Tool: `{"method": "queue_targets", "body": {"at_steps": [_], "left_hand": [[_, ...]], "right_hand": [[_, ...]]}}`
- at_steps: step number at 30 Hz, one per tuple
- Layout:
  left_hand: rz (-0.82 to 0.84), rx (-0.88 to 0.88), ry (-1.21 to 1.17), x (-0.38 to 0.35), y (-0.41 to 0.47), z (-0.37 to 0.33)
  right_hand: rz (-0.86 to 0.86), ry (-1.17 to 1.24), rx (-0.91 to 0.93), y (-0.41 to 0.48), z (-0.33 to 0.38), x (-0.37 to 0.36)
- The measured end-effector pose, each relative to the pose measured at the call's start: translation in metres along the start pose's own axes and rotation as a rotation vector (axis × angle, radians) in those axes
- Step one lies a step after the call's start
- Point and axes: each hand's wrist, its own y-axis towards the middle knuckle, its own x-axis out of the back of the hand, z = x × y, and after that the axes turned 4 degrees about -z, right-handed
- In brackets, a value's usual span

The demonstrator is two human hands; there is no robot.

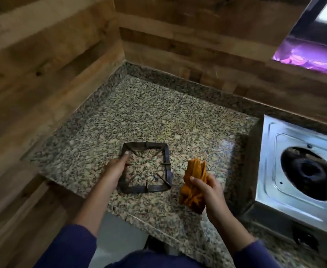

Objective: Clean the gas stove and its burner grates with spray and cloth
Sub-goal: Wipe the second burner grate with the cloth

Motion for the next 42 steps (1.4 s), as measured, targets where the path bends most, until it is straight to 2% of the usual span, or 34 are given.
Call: {"method": "queue_targets", "body": {"at_steps": [2, 5, 8, 10, 13, 15, 17, 20, 22, 25, 28, 31, 33, 35, 38, 42], "left_hand": [[0.033, -0.063, -0.052, -0.007, -0.012, -0.003], [-0.001, -0.198, -0.117, -0.026, -0.035, -0.008], [-0.008, -0.229, -0.211, -0.047, -0.055, -0.026], [0.003, -0.284, -0.164, -0.062, -0.070, -0.040], [0.023, -0.467, -0.084, -0.083, -0.098, -0.058], [0.043, -0.539, -0.112, -0.096, -0.119, -0.072], [0.048, -0.570, -0.195, -0.105, -0.139, -0.088], [0.066, -0.633, -0.368, -0.119, -0.176, -0.116], [0.074, -0.721, -0.435, -0.129, -0.205, -0.135], [0.064, -0.815, -0.536, -0.136, -0.235, -0.154], [0.054, -0.795, -0.652, -0.140, -0.246, -0.160], [0.069, -0.731, -0.740, -0.144, -0.257, -0.160], [0.066, -0.710, -0.777, -0.149, -0.266, -0.159], [0.082, -0.729, -0.805, -0.153, -0.275, -0.158], [0.101, -0.791, -0.831, -0.155, -0.280, -0.158], [0.099, -0.781, -0.867, -0.150, -0.281, -0.154]], "right_hand": [[0.011, 0.014, -0.013, 0.001, -0.002, 0.001], [-0.023, 0.014, -0.013, -0.003, -0.001, 0.009], [-0.039, 0.031, 0.018, -0.010, -0.001, 0.021], [-0.065, 0.049, 0.050, -0.014, 0.001, 0.030], [-0.080, 0.076, 0.081, -0.022, 0.012, 0.044], [-0.061, 0.062, 0.179, -0.030, 0.025, 0.051], [-0.079, -0.072, 0.384, -0.035, 0.036, 0.050], [-0.186, -0.408, 0.737, -0.042, 0.052, 0.038], [-0.283, -0.482, 0.857, -0.047, 0.066, 0.033], [-0.281, -0.368, 0.987, -0.056, 0.078, 0.039], [-0.209, -0.285, 1.075, -0.062, 0.081, 0.059], [-0.327, -0.151, 1.103, -0.062, 0.098, 0.081], [-0.431, -0.146, 1.102, -0.060, 0.114, 0.090], [-0.386, -0.215, 1.150, -0.064, 0.122, 0.089], [-0.224, -0.269, 1.167, -0.073, 0.113, 0.087], [-0.103, -0.349, 1.232, -0.080, 0.115, 0.120]]}}
